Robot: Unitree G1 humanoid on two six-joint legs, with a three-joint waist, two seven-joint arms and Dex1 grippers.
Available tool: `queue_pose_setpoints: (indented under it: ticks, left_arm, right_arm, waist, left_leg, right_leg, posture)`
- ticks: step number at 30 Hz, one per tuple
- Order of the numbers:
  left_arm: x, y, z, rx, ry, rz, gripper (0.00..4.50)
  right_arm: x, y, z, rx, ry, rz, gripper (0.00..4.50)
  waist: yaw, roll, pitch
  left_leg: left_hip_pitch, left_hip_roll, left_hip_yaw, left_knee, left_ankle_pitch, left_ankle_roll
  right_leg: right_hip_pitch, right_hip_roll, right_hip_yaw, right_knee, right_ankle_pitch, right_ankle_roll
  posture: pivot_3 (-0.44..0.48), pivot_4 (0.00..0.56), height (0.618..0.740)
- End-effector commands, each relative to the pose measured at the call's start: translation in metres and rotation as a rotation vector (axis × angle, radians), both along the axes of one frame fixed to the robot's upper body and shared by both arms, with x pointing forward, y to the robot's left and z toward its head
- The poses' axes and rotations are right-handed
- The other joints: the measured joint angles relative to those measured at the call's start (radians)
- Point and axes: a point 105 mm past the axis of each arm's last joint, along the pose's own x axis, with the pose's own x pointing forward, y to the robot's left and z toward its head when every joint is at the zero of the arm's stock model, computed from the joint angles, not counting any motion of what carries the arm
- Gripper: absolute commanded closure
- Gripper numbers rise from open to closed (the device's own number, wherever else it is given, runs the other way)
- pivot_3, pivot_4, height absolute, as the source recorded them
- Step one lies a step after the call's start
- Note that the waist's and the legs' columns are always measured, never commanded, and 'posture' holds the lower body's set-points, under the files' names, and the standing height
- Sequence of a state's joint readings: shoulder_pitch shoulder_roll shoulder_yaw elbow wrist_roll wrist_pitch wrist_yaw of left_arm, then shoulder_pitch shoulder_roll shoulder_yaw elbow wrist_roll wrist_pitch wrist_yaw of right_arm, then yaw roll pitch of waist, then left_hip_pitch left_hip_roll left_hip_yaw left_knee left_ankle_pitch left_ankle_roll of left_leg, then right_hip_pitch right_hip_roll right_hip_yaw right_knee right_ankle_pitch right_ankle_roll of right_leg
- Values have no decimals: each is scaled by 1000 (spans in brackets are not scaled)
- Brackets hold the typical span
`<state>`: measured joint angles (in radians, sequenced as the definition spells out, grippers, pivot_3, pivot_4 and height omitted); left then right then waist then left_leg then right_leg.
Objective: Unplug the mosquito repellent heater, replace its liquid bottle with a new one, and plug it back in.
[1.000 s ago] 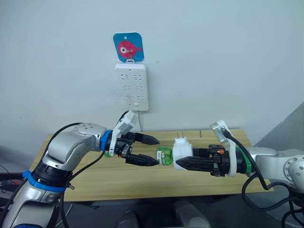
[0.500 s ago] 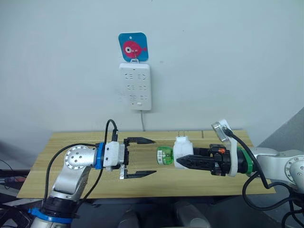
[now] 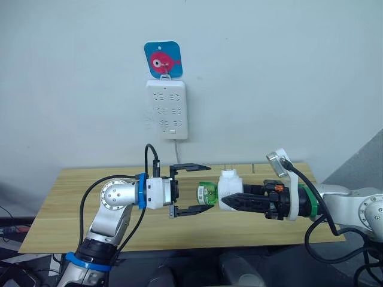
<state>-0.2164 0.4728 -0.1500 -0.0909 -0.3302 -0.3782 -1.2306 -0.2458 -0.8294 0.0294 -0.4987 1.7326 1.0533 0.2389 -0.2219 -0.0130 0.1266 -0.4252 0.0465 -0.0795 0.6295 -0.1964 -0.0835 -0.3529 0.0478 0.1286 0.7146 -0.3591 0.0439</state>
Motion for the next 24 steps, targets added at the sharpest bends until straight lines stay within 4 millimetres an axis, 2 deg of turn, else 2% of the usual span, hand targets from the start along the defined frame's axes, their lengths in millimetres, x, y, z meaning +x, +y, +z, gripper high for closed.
queue_pose_setpoints:
  ticks: [1, 5, 8, 13, 18, 22, 24]
  left_arm:
    - [-6, -4, 14, -29, -49, -36, 59]
    - [-9, -4, 17, -40, -35, -43, 59]
    - [-13, -5, 18, -38, -20, -63, 646]
    - [-19, -3, 14, -9, 4, -88, 2170]
    - [-17, -1, 12, 32, 69, -91, 2235]
    - [-6, 5, 17, 124, 311, -87, 2235]
    - [3, 9, 25, 136, 507, -83, 2235]
  right_arm:
    - [0, 2, 12, 41, -34, 8, 1483]
    - [0, 2, 11, 38, -31, 6, 1483]
    - [-1, 2, 10, 36, -28, 7, 1483]
    - [-1, 2, 9, 35, -27, 8, 1483]
    - [-1, 3, 9, 36, -29, 13, 1483]
    - [-4, 4, 10, 23, -54, 38, 1483]
    - [-8, 5, 10, 18, -65, 61, 1483]
  waist:
    - [0, 0, 0]
    - [0, 0, 0]
    - [0, 0, 0]
    - [0, 0, 0]
    - [0, 0, 0]
    - [-1, 0, 0]
    - [-1, 0, 0]
  left_leg:
    - [0, 0, 0, 0, 0, 0]
    - [0, 0, 0, 0, 0, 0]
    - [0, 0, 0, 0, 0, 0]
    - [0, 0, 0, 0, 0, 0]
    - [0, 0, 0, 0, 0, 0]
    - [0, 0, -1, 0, 0, 0]
    - [0, 0, -1, 0, 0, 0]
  right_leg:
    - [0, 0, 0, 0, 0, 0]
    - [0, 0, 0, 0, 0, 0]
    - [0, 0, 0, 0, 0, 0]
    - [0, 0, 0, 0, 0, 0]
    - [0, 0, 0, 0, 0, 0]
    - [0, 0, -1, 1, 0, 0]
    - [0, 0, -1, 1, 0, 0]
  posture:
    - [-244, 63, 733]
    - [-242, 65, 733]
    - [-242, 66, 733]
    - [-241, 64, 733]
    - [-242, 62, 733]
    - [-238, 58, 733]
    - [-232, 58, 733]
